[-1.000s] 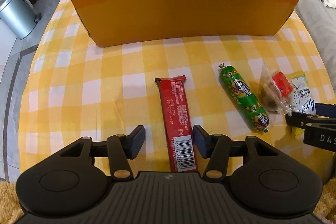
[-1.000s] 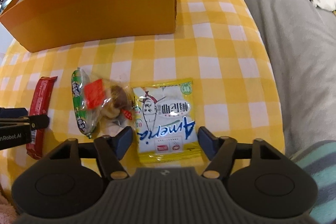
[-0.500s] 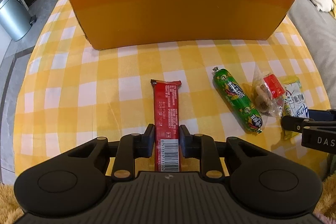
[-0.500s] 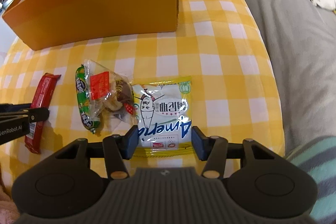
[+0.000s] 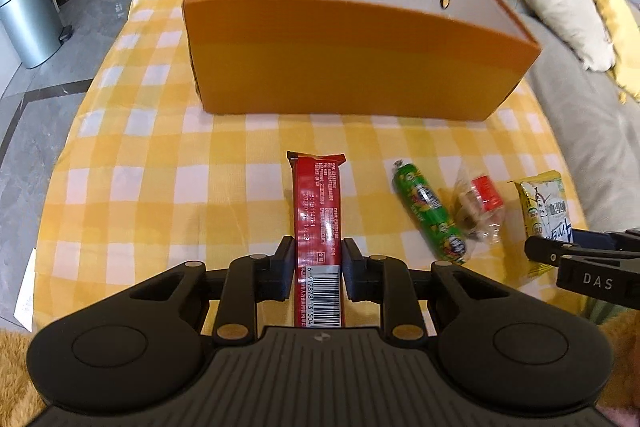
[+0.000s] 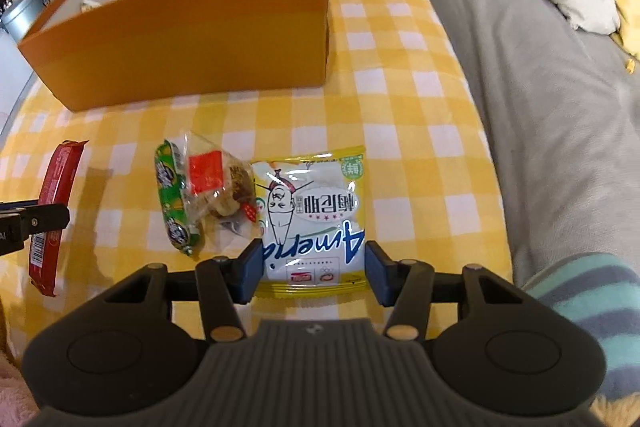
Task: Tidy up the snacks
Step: 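Grasp the yellow-white Amerio bag with the right tool while the left tool grasps the red chocolate bar, then carry both items over the box and open both tools to release them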
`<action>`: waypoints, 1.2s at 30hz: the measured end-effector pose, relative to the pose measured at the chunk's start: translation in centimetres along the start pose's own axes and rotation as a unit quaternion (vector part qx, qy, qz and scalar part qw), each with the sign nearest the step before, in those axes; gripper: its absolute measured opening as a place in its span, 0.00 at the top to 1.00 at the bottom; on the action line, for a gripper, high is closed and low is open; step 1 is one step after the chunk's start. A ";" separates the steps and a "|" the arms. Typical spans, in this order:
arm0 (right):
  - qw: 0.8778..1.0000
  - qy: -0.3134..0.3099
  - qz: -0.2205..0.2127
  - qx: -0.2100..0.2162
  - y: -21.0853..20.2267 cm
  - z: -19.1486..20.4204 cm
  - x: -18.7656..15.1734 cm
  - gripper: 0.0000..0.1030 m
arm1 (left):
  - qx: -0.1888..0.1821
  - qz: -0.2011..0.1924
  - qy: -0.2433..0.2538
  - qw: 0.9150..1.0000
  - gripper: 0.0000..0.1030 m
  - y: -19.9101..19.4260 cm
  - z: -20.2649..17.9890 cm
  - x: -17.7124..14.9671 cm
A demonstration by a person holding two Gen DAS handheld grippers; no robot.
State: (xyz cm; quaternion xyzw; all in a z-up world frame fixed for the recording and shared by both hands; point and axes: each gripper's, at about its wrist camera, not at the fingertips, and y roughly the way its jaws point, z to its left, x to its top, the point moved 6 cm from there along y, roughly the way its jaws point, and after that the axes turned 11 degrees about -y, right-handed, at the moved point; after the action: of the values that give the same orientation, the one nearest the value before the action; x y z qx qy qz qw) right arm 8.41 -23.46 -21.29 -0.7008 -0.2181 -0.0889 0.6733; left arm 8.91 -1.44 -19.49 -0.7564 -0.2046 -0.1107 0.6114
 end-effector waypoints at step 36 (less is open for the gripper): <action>0.985 -0.008 -0.170 0.036 -9.8 -0.2 10.7 0.50 | 0.003 -0.084 0.085 0.993 0.74 -6.5 -4.6 10.8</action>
State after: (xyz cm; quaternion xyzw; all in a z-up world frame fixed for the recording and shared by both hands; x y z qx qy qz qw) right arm 13.82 -21.68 -7.95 -0.6291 -0.3425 -0.1889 0.6717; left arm 15.98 -2.93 -8.20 -0.7226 -0.2152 -0.2254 0.6170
